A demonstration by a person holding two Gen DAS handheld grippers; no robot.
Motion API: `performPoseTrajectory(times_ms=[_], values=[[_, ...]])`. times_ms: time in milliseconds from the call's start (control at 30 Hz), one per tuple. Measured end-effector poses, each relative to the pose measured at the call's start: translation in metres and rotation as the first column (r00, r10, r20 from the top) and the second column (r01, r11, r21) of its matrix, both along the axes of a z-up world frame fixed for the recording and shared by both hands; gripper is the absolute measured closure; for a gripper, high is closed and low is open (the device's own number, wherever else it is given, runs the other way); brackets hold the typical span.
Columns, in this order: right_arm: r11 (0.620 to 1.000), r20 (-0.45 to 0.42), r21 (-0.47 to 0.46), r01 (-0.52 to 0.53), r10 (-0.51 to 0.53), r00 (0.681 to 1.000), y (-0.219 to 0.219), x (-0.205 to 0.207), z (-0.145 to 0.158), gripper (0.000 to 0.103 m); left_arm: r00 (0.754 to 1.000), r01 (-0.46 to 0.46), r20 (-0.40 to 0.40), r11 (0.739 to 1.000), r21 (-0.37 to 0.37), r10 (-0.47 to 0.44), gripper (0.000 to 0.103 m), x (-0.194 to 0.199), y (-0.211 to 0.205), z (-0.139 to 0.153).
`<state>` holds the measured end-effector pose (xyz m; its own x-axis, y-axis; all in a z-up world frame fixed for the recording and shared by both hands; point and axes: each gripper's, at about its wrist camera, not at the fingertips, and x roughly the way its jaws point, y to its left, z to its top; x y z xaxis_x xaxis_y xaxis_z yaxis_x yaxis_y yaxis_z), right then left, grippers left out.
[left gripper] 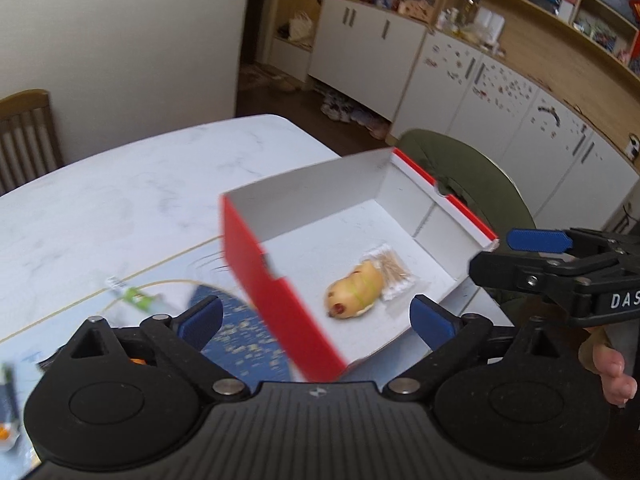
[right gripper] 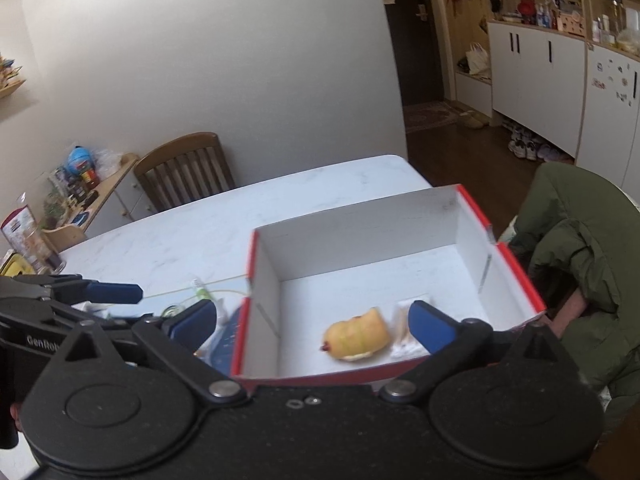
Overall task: Organize objects
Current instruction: 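Grasp the white tissue pack with left gripper while right gripper grasps silver tin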
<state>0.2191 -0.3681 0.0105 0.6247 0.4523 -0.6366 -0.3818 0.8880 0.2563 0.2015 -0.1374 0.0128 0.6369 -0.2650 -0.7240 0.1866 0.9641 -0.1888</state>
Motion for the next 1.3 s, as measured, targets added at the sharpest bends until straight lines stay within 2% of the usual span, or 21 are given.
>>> performPoseTrajectory(times_ms=[267,467,600,1000,1300], values=[[0.995,0.006,-0.037,-0.087,0.088,0.996,0.058,-0.042,-0.004,0.000,0.990,-0.130,0.053,0.991,0.013,0.130,0.001,-0.049,0.066,0.004],[0.988,0.023,-0.073,-0.136,0.138,0.990,0.096,-0.075,-0.007,0.000,0.971,-0.215,0.103,0.976,-0.019,0.216,0.000,-0.086,0.123,0.001],[0.983,-0.002,-0.086,-0.165,0.165,0.986,0.120,-0.093,-0.016,0.001,0.962,-0.252,0.098,0.967,-0.026,0.253,0.000,-0.105,0.155,-0.001],[0.954,-0.060,-0.135,-0.268,0.262,0.963,0.196,-0.135,-0.043,0.001,0.948,-0.311,0.102,0.947,0.085,0.302,0.000,-0.138,0.218,-0.023],[0.920,-0.081,-0.179,-0.349,0.340,0.937,0.252,-0.156,-0.071,0.001,0.945,-0.322,0.119,0.931,0.173,0.305,0.000,-0.136,0.252,-0.053]])
